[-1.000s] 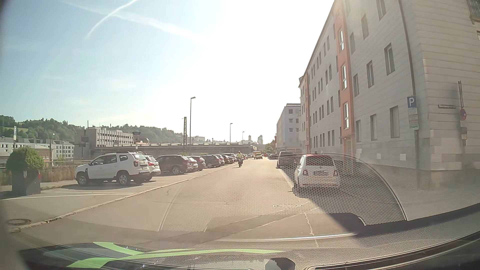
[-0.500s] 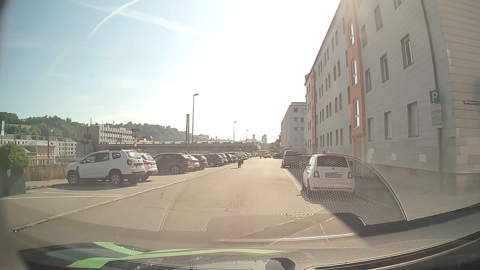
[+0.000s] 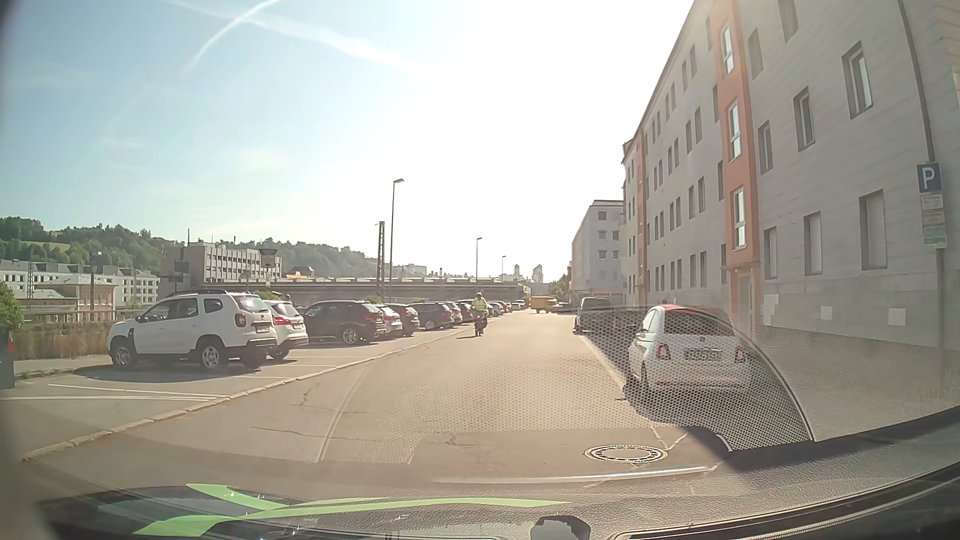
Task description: Follow the waypoints while adhering to traffic rules and regulations
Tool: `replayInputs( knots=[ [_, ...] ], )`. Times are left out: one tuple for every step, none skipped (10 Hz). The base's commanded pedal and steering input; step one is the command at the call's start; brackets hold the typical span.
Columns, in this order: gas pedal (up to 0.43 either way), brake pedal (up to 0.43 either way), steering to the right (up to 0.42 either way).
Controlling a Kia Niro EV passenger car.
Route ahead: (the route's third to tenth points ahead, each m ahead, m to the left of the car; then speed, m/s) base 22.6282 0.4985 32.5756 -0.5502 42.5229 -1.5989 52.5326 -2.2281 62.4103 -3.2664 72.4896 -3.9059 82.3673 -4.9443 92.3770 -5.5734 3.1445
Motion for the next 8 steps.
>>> replayInputs(
  knots=[
    [0.079,0.000,-0.052],
    [0.067,0.000,-0.052],
    [0.067,0.000,-0.050],
    [0.067,0.000,-0.050],
    [0.067,0.000,-0.050],
    [0.067,0.000,-0.049],
    [0.067,0.000,-0.043],
    [0.067,0.000,-0.034]
  ],
)
